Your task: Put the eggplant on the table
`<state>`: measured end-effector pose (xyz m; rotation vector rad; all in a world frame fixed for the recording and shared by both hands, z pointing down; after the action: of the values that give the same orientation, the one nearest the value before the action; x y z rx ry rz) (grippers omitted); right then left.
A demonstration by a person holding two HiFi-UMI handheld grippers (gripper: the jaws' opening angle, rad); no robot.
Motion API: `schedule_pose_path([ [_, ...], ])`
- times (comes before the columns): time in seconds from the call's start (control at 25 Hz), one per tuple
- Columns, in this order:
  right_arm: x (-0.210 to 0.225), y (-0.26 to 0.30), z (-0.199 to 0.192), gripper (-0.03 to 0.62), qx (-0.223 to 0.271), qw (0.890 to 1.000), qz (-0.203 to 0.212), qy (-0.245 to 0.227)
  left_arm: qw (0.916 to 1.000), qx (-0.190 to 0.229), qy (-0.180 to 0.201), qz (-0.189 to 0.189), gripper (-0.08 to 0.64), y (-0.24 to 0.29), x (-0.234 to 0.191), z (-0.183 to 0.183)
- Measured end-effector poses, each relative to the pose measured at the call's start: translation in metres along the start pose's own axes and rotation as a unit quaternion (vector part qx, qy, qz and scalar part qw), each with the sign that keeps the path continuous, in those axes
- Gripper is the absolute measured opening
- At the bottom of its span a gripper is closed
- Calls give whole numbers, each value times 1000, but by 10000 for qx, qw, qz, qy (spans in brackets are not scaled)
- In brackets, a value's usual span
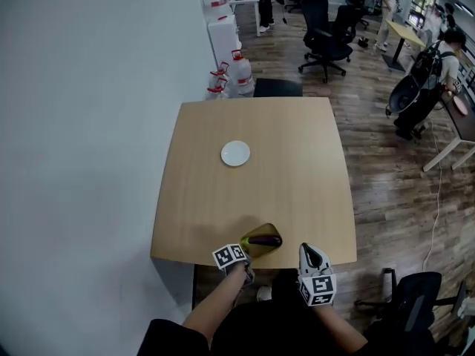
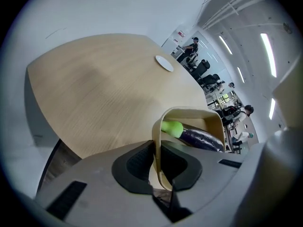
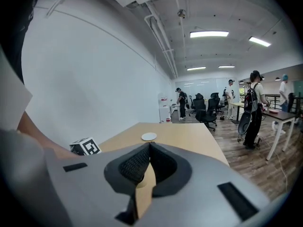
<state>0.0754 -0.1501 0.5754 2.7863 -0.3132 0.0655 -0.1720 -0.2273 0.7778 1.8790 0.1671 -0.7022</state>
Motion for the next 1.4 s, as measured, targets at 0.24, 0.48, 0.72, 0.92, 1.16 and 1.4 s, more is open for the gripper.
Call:
schedule_pose_path([
  [0.24, 38, 51, 22, 60, 20, 9998, 173, 127, 9985, 136, -173, 509, 27, 26, 4, 34],
  [0.48, 84, 95, 31, 60, -70, 9996, 215, 177, 9960, 71, -314, 831, 26, 65, 13, 55],
  [0.72, 101, 131, 37, 60, -164, 9986, 464, 184, 9925, 1, -657, 1028, 28, 82, 14, 53],
  [0.92, 112, 149, 37, 60, -258, 9975, 635, 187, 9902, 1, -839, 1115, 28, 89, 20, 48],
  [1.16, 121, 156, 47, 60, -205, 9977, 622, 181, 9905, 77, -586, 1240, 146, 88, 29, 48],
  [1.4, 128, 148, 49, 60, -69, 9988, 428, 247, 9941, 80, -474, 974, 213, 81, 34, 47],
])
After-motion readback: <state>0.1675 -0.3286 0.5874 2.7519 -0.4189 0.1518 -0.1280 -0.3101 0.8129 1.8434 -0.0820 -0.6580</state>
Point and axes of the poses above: the fingertips, and each gripper's own axes: y forward along the fingers, x to its right, z out of its top, the point moved 7 cm from there along -y, backward along the fingers, and after that the axes turned 3 degrees about x, right-handed, at the moved point
